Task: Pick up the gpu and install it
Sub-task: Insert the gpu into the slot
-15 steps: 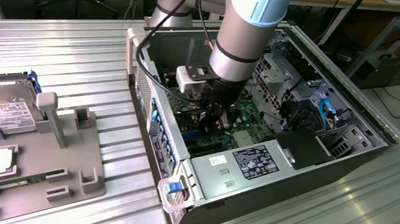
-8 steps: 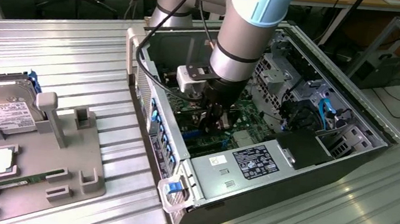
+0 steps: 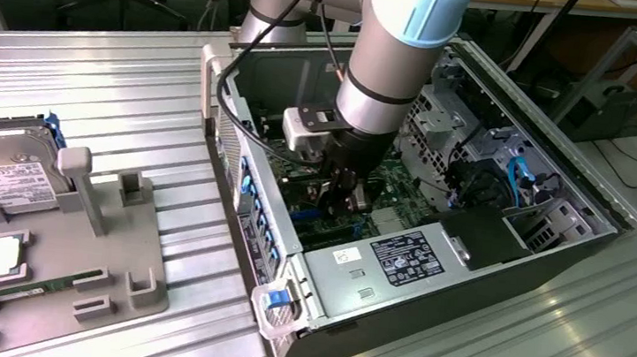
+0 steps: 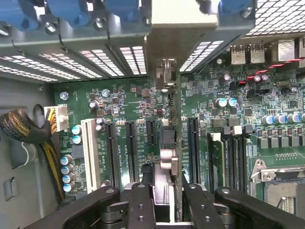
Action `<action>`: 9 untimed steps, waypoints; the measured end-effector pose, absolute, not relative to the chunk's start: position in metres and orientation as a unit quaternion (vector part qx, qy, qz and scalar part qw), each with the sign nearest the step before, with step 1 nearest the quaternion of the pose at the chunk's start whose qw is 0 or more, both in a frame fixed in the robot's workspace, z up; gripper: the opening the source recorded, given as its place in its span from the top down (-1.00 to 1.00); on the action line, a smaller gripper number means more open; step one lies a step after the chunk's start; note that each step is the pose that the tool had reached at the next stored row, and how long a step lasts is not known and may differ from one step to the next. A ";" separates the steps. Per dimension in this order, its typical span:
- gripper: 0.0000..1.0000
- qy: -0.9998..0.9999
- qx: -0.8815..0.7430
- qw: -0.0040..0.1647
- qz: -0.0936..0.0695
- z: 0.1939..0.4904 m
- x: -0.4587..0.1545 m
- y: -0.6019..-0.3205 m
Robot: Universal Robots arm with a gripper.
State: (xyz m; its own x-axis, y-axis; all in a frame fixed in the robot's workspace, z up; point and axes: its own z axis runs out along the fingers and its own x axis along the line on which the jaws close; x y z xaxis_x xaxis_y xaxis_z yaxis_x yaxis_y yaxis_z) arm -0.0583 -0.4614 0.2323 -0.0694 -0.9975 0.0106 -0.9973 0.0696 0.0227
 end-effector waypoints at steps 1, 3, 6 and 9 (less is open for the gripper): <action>0.43 -0.733 0.681 0.012 -0.005 0.232 -0.058 -0.461; 0.43 -0.735 0.678 0.012 -0.005 0.232 -0.058 -0.461; 0.43 -0.737 0.676 0.012 -0.005 0.232 -0.058 -0.461; 0.43 -0.737 0.676 0.011 -0.005 0.231 -0.059 -0.461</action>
State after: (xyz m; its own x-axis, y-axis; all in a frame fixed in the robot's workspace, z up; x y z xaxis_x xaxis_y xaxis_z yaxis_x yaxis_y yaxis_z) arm -0.0595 -0.4614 0.2315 -0.0854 -0.9963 0.0103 -0.9961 0.0856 0.0227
